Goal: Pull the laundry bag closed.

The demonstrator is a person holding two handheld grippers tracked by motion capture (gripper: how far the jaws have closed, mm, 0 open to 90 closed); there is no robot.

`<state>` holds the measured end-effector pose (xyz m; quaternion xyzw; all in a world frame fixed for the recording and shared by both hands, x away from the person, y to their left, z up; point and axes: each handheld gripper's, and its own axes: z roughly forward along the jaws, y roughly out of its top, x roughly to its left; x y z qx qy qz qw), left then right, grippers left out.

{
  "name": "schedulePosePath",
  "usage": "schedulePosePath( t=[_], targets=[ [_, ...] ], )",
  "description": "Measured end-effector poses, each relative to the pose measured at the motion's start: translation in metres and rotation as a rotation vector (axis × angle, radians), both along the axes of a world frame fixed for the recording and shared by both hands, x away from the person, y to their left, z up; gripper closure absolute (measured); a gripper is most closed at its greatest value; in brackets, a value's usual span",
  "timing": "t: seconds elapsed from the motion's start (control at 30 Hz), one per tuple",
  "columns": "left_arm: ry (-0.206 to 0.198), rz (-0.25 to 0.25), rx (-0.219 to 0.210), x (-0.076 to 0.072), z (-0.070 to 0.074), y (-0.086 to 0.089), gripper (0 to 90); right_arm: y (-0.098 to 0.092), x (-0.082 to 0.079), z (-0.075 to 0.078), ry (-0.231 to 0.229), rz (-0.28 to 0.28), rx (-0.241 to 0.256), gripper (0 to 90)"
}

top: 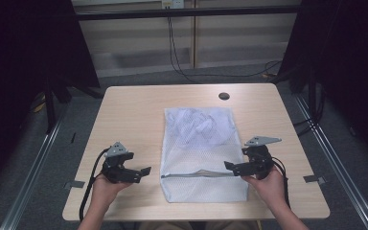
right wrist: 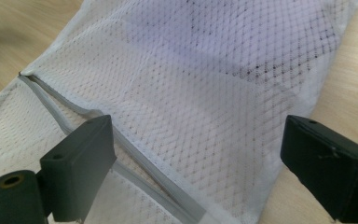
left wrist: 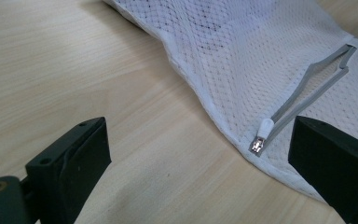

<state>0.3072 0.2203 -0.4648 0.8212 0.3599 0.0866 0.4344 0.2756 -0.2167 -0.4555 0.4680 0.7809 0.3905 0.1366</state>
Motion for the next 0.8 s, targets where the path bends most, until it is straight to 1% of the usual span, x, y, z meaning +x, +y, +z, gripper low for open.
schedulePosePath(
  t=[0.1,0.17,0.33,0.43,0.53,0.57,0.7,0.73,0.8],
  targets=[
    [0.006,-0.002,0.004,0.000,0.000,0.000,5.6,0.003,0.001,0.002,0.006,-0.002,0.005,9.2],
    [0.008,-0.004,0.003,0.000,0.000,0.000,5.7,0.005,0.002,0.003,-0.004,0.002,0.010,9.2],
    [0.019,-0.006,0.006,-0.001,0.001,0.000,6.0,0.014,0.004,0.006,0.012,0.005,0.017,9.2],
    [0.027,-0.006,0.003,-0.001,0.000,-0.001,6.0,0.017,0.005,0.006,0.011,0.006,0.025,9.2],
    [0.029,-0.010,0.005,-0.001,0.001,-0.001,6.0,0.025,0.006,0.005,0.029,0.017,0.023,9.3],
    [0.032,-0.010,0.003,-0.001,0.001,-0.001,6.0,0.028,0.007,0.004,0.025,0.021,0.025,9.3],
    [0.037,-0.011,0.002,-0.002,0.001,-0.001,6.0,0.036,0.009,0.004,0.030,0.027,0.033,9.3],
    [0.037,-0.011,0.002,-0.002,0.001,-0.001,6.0,0.038,0.009,0.004,0.038,0.026,0.036,9.3],
    [0.039,-0.015,0.001,-0.002,0.001,0.000,6.1,0.043,0.010,0.004,0.036,0.033,0.039,9.3]
  ],
)
